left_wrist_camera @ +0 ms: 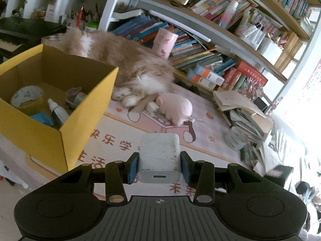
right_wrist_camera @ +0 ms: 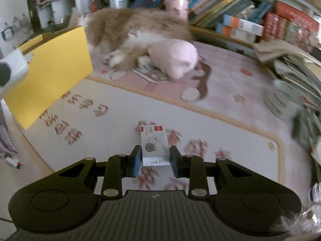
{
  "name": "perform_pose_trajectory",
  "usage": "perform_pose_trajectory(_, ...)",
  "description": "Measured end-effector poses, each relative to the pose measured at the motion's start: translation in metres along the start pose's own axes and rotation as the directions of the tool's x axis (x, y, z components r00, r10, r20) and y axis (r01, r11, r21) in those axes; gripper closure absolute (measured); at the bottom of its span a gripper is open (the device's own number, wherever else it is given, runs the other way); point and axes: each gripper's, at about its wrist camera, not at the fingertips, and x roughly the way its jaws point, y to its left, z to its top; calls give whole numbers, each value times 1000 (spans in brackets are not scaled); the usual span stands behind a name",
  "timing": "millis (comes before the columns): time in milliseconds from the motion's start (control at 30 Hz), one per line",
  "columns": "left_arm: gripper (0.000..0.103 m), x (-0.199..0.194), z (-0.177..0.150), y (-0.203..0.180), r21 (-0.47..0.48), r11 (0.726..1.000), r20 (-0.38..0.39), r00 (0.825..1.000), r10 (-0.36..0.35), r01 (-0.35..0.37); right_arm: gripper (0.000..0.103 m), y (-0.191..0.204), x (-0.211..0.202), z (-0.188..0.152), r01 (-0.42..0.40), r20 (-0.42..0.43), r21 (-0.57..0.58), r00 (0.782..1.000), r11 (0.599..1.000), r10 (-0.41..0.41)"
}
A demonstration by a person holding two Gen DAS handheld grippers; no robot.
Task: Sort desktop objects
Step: 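Lift the charger and medicine box and carry both toward the yellow box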
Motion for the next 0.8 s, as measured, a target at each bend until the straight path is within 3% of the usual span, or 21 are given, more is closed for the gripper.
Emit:
perform_pose_trajectory(167,61,1,-2,-7,17,1000,-14,1000,-19,19,75,-2,-4,-16,9,-15,-5,1000,1000,-9)
perform_pose_trajectory(500,61,2,-3,-14,33,999,-27,999,-31,32,69,-4,7,-7,1,-8,-30,1000,1000,-1)
perform_pose_trajectory(567,61,2,-3,-15,39,998,-28,999,-39,40,76,-4,8,-6,-10,-8,-34,1000,999,9)
perform_pose_trajectory(800,61,-6,1,-15,48,995,-19,996,-92,93,76,-2,-11,-4,-2,-10,29,1000,1000,3)
